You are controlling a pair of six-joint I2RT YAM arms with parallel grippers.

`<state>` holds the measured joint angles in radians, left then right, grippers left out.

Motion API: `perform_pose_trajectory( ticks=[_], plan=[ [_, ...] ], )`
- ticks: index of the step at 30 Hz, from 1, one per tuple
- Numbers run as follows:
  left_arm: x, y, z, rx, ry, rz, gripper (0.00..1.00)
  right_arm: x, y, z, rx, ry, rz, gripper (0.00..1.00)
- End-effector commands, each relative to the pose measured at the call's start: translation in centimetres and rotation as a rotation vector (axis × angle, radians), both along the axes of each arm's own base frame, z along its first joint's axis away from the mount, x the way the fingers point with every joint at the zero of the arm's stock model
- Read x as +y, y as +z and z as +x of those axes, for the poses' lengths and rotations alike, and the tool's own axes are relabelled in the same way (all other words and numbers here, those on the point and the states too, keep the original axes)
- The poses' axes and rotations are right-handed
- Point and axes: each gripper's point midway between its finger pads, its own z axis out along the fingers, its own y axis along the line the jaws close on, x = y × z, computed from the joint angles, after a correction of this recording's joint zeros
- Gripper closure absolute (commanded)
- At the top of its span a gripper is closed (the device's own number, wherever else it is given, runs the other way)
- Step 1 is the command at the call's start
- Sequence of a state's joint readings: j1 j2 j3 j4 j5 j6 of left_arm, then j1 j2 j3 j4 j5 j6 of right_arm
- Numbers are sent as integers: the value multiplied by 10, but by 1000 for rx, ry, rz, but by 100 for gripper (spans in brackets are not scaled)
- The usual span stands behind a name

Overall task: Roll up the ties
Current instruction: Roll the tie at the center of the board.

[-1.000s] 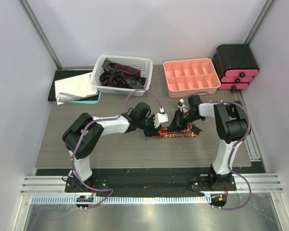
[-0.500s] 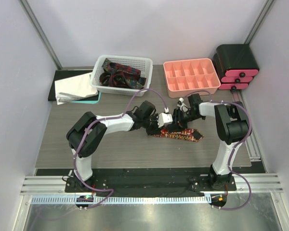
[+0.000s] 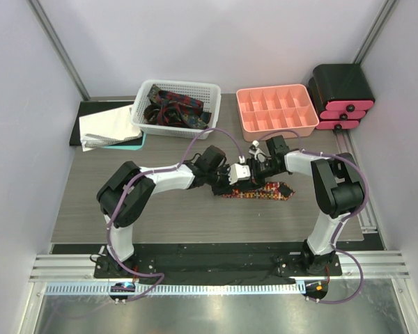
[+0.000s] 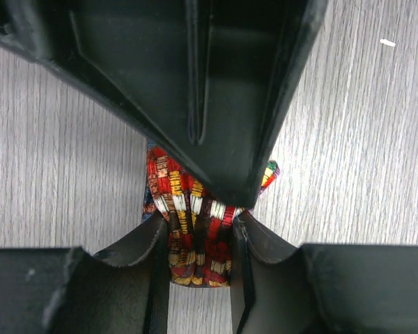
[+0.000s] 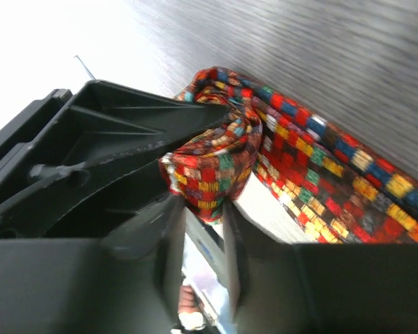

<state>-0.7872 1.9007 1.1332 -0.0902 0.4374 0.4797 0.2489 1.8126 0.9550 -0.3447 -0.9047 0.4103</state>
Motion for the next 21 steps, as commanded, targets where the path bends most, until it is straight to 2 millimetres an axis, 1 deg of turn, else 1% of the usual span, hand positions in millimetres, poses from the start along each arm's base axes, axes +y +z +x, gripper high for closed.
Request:
perform_pose_trajectory(
  ticks=[1,2,3,4,5,6,7,9,10,12,13,14,15,16,17,18,19,21],
  plan=[
    [42,-52,-19,93,28,202,69,-4,-14,8,-20,-25,-54,88],
    [41,-47,-18,88,26,189,67,-7,-17,9,-11,-34,-61,96],
    [40,-44,-20,91,22,180,64,-10,-24,7,11,-41,-72,99],
    [39,-41,-21,95,17,166,59,-12,-29,7,24,-47,-83,99],
    [37,-31,-21,97,10,133,57,-16,-32,6,36,-57,-89,99],
    [37,-27,-21,99,7,118,55,-19,-37,5,51,-65,-100,99],
    [37,-23,-21,98,3,102,49,-22,-41,4,57,-71,-112,99],
    [33,-4,-17,87,-8,32,43,-25,-45,1,75,-75,-121,99],
    [32,2,-15,83,-9,11,38,-26,-49,-1,89,-77,-127,99],
    [26,21,-10,70,-25,-54,34,-30,-53,0,98,-88,-146,99],
    [25,27,-8,66,-29,-74,29,-31,-57,-1,111,-88,-151,99],
    [24,31,-6,63,-29,-85,28,-32,-59,0,116,-90,-155,99],
    [20,40,-6,55,-42,-112,26,-34,-60,0,124,-94,-161,99],
    [19,43,-6,52,-47,-125,25,-35,-65,-1,136,-94,-169,99],
    [19,41,-8,57,-55,-130,24,-35,-67,-1,145,-93,-170,99],
    [15,45,-7,43,-69,-153,14,-37,-69,-1,158,-96,-173,99],
    [14,43,-7,43,-70,-157,13,-36,-69,2,155,-96,-172,99],
    [10,45,-7,39,-89,-179,12,-36,-72,2,175,-92,-170,99]
  ],
)
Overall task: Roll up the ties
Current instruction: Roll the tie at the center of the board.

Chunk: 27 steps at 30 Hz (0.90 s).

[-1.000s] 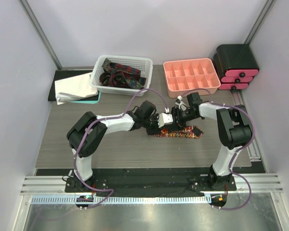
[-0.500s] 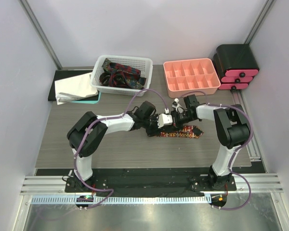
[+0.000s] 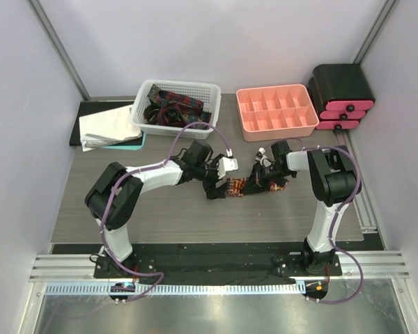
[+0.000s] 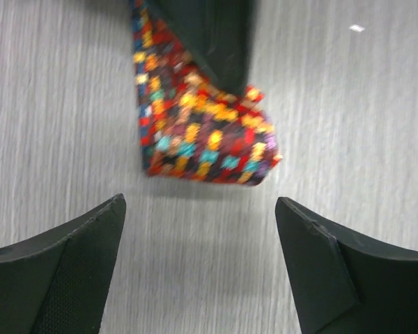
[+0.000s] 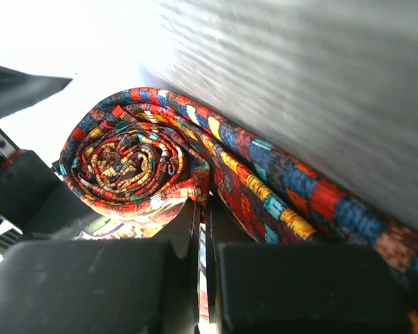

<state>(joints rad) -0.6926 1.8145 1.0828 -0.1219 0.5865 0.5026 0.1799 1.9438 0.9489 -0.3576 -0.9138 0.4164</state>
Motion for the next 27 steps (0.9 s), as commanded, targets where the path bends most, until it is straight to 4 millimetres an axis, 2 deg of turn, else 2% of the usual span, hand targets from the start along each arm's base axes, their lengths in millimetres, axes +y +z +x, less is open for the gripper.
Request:
perform_pose_trajectory(
  ticks=[1,3,4,6,10,16,19,22,23,25,26,27],
  plan=[
    [-16,21,-8,-17,-75,-103,11,-14,-34,5,26,-11,-143,99],
    [-21,23,-8,-29,-101,-126,8,-14,-36,3,40,-7,-140,99],
    [-23,24,-8,-44,-115,-132,3,-14,-36,4,40,-5,-139,99],
    [-25,24,-4,-108,-133,-119,1,-14,-36,3,47,-6,-136,99],
    [-34,25,1,-186,-156,-95,2,-13,-35,1,49,3,-132,99],
    [-40,10,2,-228,-206,-38,7,-13,-33,0,42,9,-128,99],
    [-45,2,0,-222,-224,-12,15,-14,-31,-1,39,10,-126,99],
    [-49,-8,0,-202,-216,15,28,-11,-27,-2,26,21,-116,99],
    [-48,-12,1,-202,-202,39,40,-10,-25,-1,19,22,-114,99],
    [-49,-21,2,-168,-171,61,52,-6,-18,-1,4,33,-97,99],
    [-47,-25,2,-156,-158,74,62,-4,-11,-2,-4,39,-77,99],
    [-44,-28,0,-161,-160,92,66,-2,-5,-1,-20,49,-64,99]
  ],
)
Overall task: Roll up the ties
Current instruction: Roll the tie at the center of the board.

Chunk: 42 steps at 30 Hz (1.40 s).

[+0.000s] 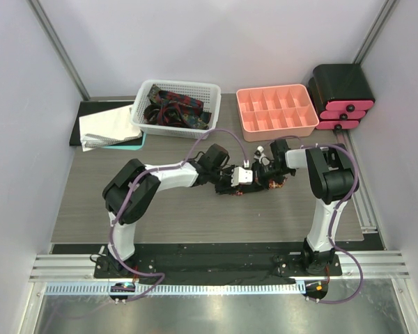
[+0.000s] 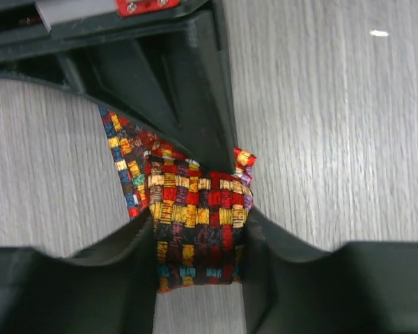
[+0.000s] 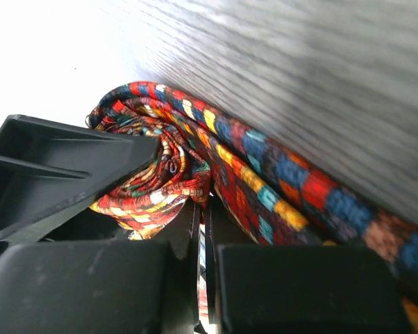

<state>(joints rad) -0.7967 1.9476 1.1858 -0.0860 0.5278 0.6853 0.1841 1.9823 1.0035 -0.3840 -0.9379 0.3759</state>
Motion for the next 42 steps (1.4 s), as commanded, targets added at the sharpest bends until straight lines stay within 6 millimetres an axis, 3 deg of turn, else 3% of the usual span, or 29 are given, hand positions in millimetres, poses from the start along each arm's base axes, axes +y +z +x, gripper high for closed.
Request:
perform_pose_trajectory(
  ticks=[1,4,6,8,11,16,23,29,32,36,42],
  plan=[
    [3,-9,-3,3,19,54,72,-6,5,-9,-37,27,-71,94],
    [11,-12,-10,-4,-10,74,83,-5,34,-6,-70,42,-2,83],
    [18,-15,-16,11,-20,92,85,-5,57,2,-115,38,54,73],
    [20,-14,-20,10,-40,99,88,-12,70,15,-156,20,62,67],
    [25,-15,-29,35,-66,109,90,-17,72,32,-191,9,53,66],
    [27,-14,-36,84,-49,115,92,-24,33,42,-178,6,-68,66],
    [29,-4,-21,117,119,50,93,-43,-20,12,-73,31,-219,70],
    [28,38,-6,119,255,-69,95,-63,-53,-1,17,20,-350,75],
    [33,54,4,95,322,-101,98,-64,-56,-7,51,11,-355,76],
    [43,42,5,89,351,-51,98,-66,-53,-11,59,15,-356,76],
    [65,-15,-4,141,342,154,97,-66,-43,-16,33,28,-346,77]
  ],
)
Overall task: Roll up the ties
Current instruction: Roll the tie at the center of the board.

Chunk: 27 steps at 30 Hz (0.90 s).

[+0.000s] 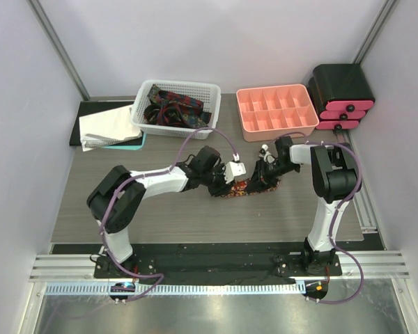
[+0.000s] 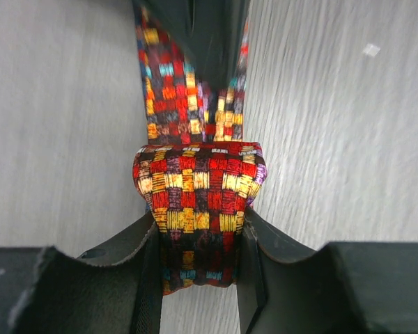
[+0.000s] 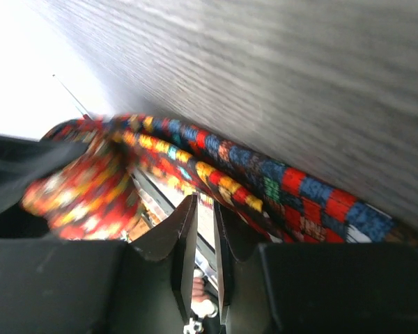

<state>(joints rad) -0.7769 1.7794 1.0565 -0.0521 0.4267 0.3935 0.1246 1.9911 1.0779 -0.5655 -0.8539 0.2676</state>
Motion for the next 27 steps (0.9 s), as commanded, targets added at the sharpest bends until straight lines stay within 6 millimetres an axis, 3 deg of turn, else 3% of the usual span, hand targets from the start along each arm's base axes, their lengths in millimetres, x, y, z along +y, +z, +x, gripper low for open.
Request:
perform_pose_trajectory(
  ticks=[1,6,8,14,19,27],
  plan=[
    [38,-47,2,52,51,211,97,-36,-37,-22,9,39,-238,78],
    [41,-60,-5,89,22,268,94,-20,-11,-22,-52,44,-117,77],
    [39,-60,-6,111,14,278,91,-8,10,-19,-78,21,-26,75],
    [40,-67,-9,127,0,292,86,16,50,10,-203,-10,92,62],
    [40,-68,-10,126,-8,292,84,34,56,13,-218,-1,125,50],
    [39,-68,-12,126,-21,290,81,59,52,18,-235,7,162,48]
  ],
)
